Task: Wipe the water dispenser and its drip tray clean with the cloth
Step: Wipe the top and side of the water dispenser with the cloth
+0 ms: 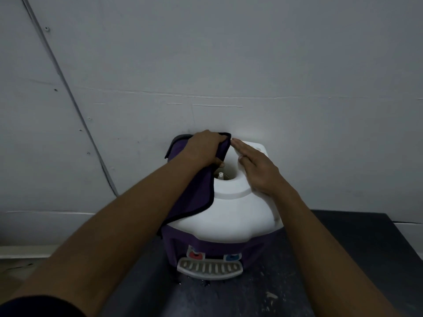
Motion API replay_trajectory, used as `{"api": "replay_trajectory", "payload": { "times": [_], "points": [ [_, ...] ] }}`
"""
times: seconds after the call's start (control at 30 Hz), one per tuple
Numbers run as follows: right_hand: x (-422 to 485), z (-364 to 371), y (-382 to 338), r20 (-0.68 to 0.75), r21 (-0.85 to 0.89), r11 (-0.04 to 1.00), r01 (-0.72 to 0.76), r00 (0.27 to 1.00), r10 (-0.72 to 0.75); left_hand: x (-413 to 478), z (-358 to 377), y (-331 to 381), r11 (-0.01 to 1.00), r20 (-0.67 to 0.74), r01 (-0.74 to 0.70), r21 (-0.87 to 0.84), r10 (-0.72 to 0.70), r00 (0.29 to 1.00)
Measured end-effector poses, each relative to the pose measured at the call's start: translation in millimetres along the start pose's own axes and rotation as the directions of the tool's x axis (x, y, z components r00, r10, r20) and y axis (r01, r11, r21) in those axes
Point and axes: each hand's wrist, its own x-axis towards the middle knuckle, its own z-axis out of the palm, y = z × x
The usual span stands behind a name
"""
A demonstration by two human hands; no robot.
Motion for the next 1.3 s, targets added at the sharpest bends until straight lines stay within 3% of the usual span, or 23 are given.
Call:
{"api": "replay_trajectory", "payload": {
  "times": [0.13, 0.53, 0.63, 0.7, 0.83, 0.97, 1.1, 1.2, 1.3],
  "points": [
    [0, -2, 0, 0.017, 0.002, 1.0, 0.022, 1.0, -0.022, -8, 1, 2, 0.995, -0.035, 0.092, -0.028, -0.093, 0.995],
    [1, 0, -3, -0.005, -0.025, 1.0, -0.012, 1.0, 0.012, -40, 7, -4, 0.937, 0.154, 0.246, -0.247, -0.213, 0.965],
    [1, 1, -2, -0.015, -0.028, 1.0, -0.009, 1.0, 0.008, -57, 15, 3, 0.929, 0.058, 0.25, -0.274, -0.244, 0.968],
    [1, 1, -2, -0.023, -0.022, 0.999, -0.024, 0.999, 0.023, -76, 29, 15, 0.947, -0.082, 0.22, -0.235, -0.245, 0.966],
    [1, 5, -1, -0.041, -0.027, 0.999, -0.046, 0.998, 0.045, -111, 55, 41, 0.956, -0.316, 0.2, -0.215, -0.262, 0.912],
    [-3, 8, -4, -0.101, 0.01, 0.994, -0.105, 0.989, 0.106, -132, 71, 71, 0.98, -0.396, 0.17, -0.106, -0.198, 0.897],
    [-6, 8, -11, -0.195, 0.216, 0.973, -0.08, 0.973, 0.124, -131, 76, 89, 0.999, -0.443, 0.015, -0.03, -0.027, 0.896],
    [-16, 2, -17, -0.321, 0.341, 0.94, -0.035, 0.935, 0.151, -124, 63, 83, 0.963, -0.483, -0.106, -0.247, -0.027, 0.875],
    [-32, 1, -21, -0.429, 0.318, 0.948, 0.008, 0.893, 0.136, -121, 42, 75, 0.844, -0.483, -0.158, -0.512, -0.13, 0.866]
  ]
}}
